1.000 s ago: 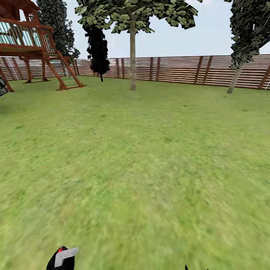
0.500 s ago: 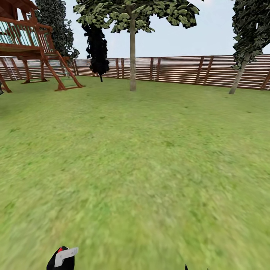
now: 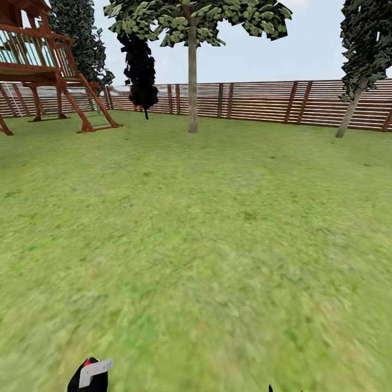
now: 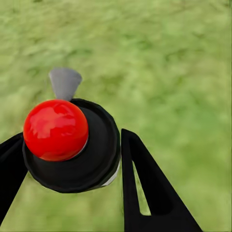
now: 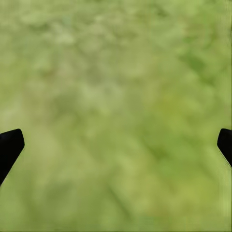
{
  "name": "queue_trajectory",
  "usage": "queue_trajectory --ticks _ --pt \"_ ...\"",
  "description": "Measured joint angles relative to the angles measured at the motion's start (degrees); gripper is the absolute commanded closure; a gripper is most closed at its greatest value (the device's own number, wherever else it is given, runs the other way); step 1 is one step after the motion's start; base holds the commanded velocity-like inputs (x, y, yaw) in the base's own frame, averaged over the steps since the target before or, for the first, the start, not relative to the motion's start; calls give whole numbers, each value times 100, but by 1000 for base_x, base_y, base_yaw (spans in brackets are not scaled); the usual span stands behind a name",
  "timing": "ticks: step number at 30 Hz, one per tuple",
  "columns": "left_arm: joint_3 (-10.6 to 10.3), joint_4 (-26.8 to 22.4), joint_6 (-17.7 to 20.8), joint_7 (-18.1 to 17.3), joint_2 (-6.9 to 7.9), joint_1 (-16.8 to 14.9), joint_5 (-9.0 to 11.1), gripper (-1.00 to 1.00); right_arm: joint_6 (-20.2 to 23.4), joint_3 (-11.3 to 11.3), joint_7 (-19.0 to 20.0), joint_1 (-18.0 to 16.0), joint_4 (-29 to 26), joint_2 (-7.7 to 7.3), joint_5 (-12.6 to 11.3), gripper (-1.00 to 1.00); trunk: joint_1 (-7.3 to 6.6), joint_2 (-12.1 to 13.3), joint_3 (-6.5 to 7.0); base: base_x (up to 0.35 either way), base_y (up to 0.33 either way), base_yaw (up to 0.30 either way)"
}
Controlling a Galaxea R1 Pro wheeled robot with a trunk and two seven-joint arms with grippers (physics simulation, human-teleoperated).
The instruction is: In the garden, pick up the pesticide atomizer on the floor and spray pesticide onto both trees until each tree trunk is fully covered.
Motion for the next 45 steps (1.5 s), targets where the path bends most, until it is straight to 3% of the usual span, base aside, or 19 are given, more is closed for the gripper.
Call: queue_trajectory --ticks 45 --pt "-3 2 0 0 -4 2 3 100 0 0 1 0 0 -1 0 -100 0 0 0 340 0 0"
